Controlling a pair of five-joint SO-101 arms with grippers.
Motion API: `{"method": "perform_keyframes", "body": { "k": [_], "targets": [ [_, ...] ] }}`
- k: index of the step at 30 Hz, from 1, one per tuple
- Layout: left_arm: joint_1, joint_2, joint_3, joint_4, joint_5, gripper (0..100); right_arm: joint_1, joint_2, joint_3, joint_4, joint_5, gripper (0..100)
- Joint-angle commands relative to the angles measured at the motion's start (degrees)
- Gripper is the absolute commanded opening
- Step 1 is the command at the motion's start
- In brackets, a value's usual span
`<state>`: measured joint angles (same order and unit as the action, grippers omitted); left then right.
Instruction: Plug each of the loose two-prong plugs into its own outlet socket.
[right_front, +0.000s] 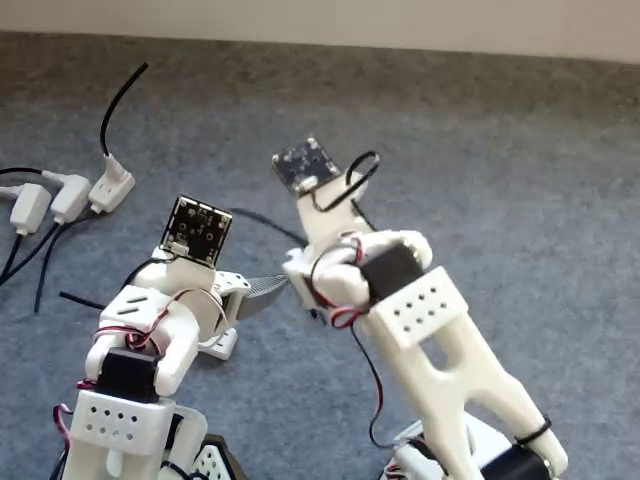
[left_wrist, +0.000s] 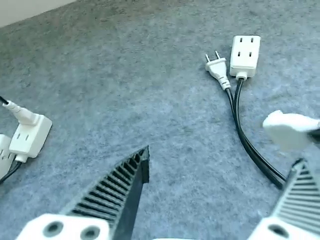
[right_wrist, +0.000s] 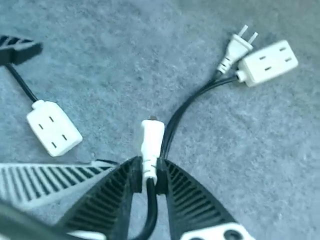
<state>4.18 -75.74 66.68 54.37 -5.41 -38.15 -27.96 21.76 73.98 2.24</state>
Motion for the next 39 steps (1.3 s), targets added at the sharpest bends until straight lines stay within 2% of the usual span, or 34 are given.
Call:
{"method": "perform_keyframes", "body": {
  "k": [1,4,7,12,17,23,28,30,35,39],
  "targets": [
    [-5.1,0.0,-3.4,-0.1,0.1,41,2.1,2.0,-7.6,5.6,0.6,0.5],
    [-13.4,0.4,-9.8,0.3,0.3,41,2.2,4.5,-11.7,10.9,0.3,0.5],
    [-18.2,5.8,-19.4,3.2,0.3,41,2.1,6.1,-14.9,13.6,0.2,0.5],
    [-27.5,29.7,-44.7,13.7,0.4,41,-0.5,7.5,-17.3,17.3,0.2,0.5],
    [-40.7,52.9,-75.0,25.1,0.2,41,-5.8,7.6,-17.0,18.0,0.2,0.5],
    [-57.9,75.9,-103.7,31.1,0.2,41,-6.8,7.7,-17.0,17.5,-0.4,0.5],
    [-68.2,91.4,-117.7,31.5,0.4,41,-9.7,7.9,-16.9,16.2,-5.5,0.5],
    [-70.8,96.0,-121.6,31.5,0.4,41,-10.9,9.2,-17.5,16.2,-10.1,0.5],
    [-74.1,104.7,-128.7,31.1,0.4,41,-13.1,19.6,-20.0,16.8,-23.9,0.5],
    [-75.0,109.7,-133.7,31.0,0.4,41,-13.7,27.6,-29.5,19.6,-30.2,0.5]
  ]
}}
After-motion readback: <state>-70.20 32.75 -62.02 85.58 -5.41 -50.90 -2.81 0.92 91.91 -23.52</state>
